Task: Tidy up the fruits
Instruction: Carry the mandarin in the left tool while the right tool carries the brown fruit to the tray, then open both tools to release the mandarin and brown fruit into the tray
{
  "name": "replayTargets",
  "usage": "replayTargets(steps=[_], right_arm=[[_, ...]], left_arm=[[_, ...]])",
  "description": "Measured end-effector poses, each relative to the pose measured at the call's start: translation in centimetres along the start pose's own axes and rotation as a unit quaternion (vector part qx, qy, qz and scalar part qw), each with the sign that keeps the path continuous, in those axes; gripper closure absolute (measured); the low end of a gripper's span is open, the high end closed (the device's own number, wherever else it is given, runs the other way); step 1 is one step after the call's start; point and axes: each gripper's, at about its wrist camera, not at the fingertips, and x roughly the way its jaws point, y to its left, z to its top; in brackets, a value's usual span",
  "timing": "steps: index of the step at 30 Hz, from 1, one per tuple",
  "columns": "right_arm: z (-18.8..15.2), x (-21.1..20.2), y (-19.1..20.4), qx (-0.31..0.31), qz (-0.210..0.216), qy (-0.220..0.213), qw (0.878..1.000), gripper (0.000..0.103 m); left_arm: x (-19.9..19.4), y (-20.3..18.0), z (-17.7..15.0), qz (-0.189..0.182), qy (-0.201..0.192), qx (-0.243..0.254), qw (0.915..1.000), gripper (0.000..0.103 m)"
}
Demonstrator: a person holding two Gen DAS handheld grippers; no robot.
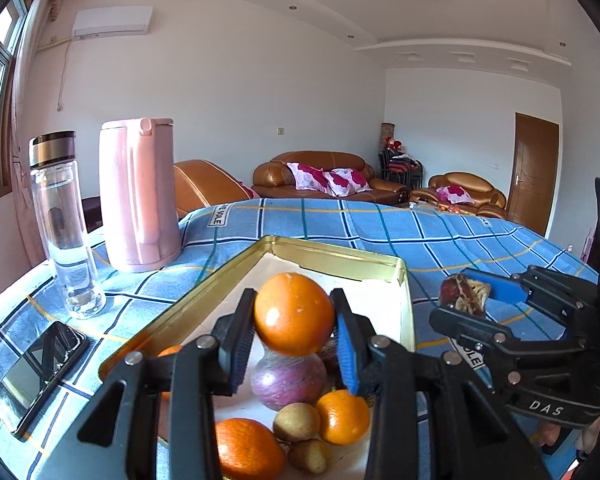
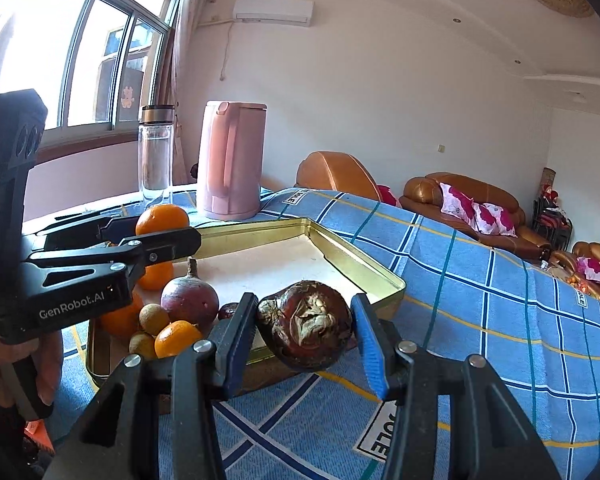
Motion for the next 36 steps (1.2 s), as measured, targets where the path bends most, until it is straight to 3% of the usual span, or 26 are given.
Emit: replayTargets(steps=[19, 26, 36], right_arm=[[1.8, 1.7, 3.5, -0.004, 0.065, 0.002, 0.998, 0.053], [2.0, 3.0, 6.1, -0.022, 0.088, 0.016, 0.996, 0.053], [1.8, 3.8, 7.1, -0.026, 0.091, 0.028, 0.995, 0.053]], left_arm=[[0.1, 4.4, -0.8, 0.052, 0.036, -0.012, 0.9979, 0.065], [0.6, 5.7, -1.5, 0.060, 0.056, -0.017, 0.9965, 0.065], [0.6, 6.4, -1.7, 0.060, 0.062, -0.019, 0.9961, 0.065]])
